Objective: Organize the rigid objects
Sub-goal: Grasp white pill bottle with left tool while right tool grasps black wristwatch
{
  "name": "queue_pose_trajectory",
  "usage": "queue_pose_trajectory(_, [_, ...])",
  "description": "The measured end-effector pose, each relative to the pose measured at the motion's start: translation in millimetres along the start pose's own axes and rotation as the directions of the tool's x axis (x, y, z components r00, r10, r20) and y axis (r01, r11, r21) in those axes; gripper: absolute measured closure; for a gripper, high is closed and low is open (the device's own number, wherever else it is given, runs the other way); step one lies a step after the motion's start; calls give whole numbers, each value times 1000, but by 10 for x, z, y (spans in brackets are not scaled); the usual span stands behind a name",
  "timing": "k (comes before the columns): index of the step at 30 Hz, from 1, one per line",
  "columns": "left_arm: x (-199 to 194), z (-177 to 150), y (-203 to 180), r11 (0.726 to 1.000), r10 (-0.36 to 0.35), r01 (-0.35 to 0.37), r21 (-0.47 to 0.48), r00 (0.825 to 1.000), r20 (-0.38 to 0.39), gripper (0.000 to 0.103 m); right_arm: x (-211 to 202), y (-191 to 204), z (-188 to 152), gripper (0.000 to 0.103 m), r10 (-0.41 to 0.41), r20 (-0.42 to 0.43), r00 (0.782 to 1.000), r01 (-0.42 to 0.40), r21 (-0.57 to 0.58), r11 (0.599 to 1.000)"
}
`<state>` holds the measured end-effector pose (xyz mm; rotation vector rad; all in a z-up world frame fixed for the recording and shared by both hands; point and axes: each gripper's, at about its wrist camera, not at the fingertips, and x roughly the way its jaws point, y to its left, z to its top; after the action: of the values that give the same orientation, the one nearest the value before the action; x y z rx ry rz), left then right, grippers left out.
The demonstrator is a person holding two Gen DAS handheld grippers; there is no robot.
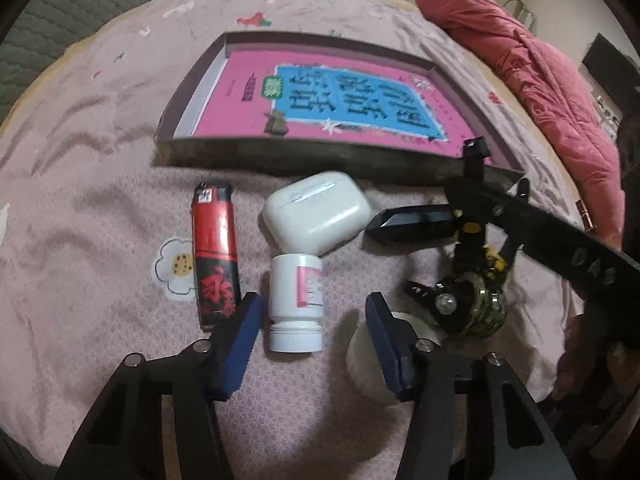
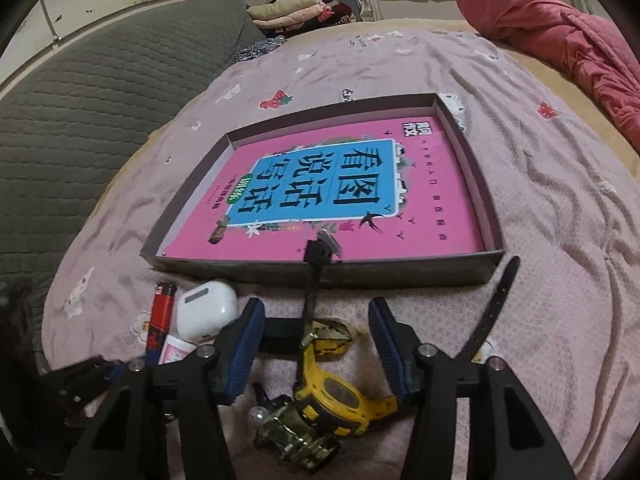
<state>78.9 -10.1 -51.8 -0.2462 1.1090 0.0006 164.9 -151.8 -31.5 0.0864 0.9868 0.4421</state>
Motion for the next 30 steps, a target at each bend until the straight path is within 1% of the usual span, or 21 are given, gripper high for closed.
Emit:
queue_pose_trajectory(2, [21, 12, 10, 1000, 1, -1, -5, 1000, -2, 52, 13, 16, 12, 60, 14, -2, 1000, -14, 3, 1000])
queue_pose_trajectory(3, [31, 18, 10, 1000, 6, -6, -4, 1000, -5, 55, 27, 28, 19, 62, 18, -4, 1000, -18, 0, 1000])
queue_pose_trajectory(5, [54, 25, 7, 1000, 18, -18, 0, 1000, -11, 57, 61, 50, 30, 74, 32, -13, 999, -32, -2, 999])
queue_pose_trajectory(7, [75, 28, -7, 1000, 25, -24, 8, 1000, -14, 58, 87, 51, 39, 78, 51, -19, 999, -51, 7, 999])
queue_pose_trajectory(9, [89, 39, -11, 1000, 23, -22, 10, 1000, -13, 60, 86, 57, 48, 80, 35, -8, 999, -35, 0, 999])
queue_pose_trajectory(14, [136, 74, -24, 999, 30, -29, 18, 999, -19, 64, 67, 43, 82, 93, 16, 24, 1000, -15, -6, 1000])
queue_pose_trajectory(20, [175, 106, -36, 999, 32, -31, 21, 999, -17, 73, 12, 31, 98, 97, 34, 53, 998, -32, -22, 999])
queue_pose_trajectory(25, [186, 121, -69, 999, 30, -30, 28, 1000, -8, 76, -18, 24, 100, 99, 41, 74, 996, -39, -29, 999])
queue_pose_trajectory(30, [146, 114, -67, 1000, -5, 5, 26, 1000, 6, 76, -152, 7, 126, 99, 62, 132, 989, -57, -38, 998])
